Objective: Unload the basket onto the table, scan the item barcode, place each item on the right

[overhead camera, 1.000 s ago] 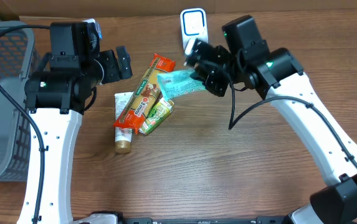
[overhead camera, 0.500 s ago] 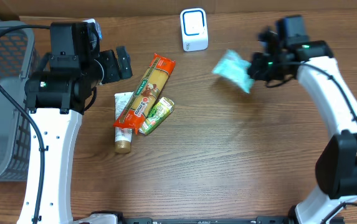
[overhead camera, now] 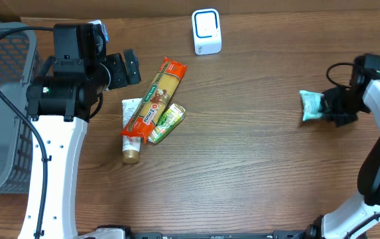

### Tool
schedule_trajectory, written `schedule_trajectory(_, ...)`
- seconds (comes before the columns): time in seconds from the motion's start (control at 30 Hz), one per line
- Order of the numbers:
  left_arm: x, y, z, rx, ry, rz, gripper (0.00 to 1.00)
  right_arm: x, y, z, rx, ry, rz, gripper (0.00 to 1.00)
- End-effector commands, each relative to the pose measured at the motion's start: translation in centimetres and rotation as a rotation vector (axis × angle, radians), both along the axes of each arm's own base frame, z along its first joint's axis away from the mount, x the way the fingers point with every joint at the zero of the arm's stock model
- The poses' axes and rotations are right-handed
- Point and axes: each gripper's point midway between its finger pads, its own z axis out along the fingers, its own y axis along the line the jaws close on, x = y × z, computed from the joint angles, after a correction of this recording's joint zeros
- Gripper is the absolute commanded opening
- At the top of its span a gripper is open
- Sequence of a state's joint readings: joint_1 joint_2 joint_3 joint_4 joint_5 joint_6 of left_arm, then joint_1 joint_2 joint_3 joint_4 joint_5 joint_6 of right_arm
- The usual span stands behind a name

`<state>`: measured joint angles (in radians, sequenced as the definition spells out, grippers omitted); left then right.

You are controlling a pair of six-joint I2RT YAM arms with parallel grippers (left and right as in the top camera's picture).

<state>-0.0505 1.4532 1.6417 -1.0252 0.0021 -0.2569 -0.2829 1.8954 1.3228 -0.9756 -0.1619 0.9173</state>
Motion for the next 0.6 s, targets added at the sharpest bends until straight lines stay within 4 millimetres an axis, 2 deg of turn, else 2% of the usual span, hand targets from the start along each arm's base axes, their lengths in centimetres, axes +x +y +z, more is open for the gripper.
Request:
schedule_trajectory(0.0, 0.1, 0.1, 0.4, 0.000, -0.010, 0.015, 1.00, -1.0, -1.2, -0.1, -0.028, 0.035, -0.038, 1.00)
schedule_trajectory(0.13, 0.1, 0.1, 0.4, 0.000, -0.010, 0.015, 1.00, -0.9, -2.3, 1.1, -0.018, 0.007, 0.053, 1.00)
schedule_trajectory(0.3, 0.1, 0.1, 0.4, 0.000, -0.010, 0.015, 0.99, 1.9, -1.2, 5.3, 0.011, -0.149, 0.250, 1.00)
schedule_trajectory(0.4, 0.1, 0.1, 0.4, 0.000, -0.010, 0.015, 1.00, 3.9, 1.2, 8.5, 0.034, -0.279, 0.391, 1.00)
schedule_trajectory(0.47, 0.1, 0.1, 0.4, 0.000, -0.010, 0.015, 1.00, 4.9, 3.5, 10.2, 0.044, -0.344, 0.473, 1.00)
schedule_trajectory(0.57, 0.1, 0.1, 0.4, 0.000, -0.010, 0.015, 0.99, 5.9, 7.9, 11.3, 0.083, -0.402, 0.576, 1.00)
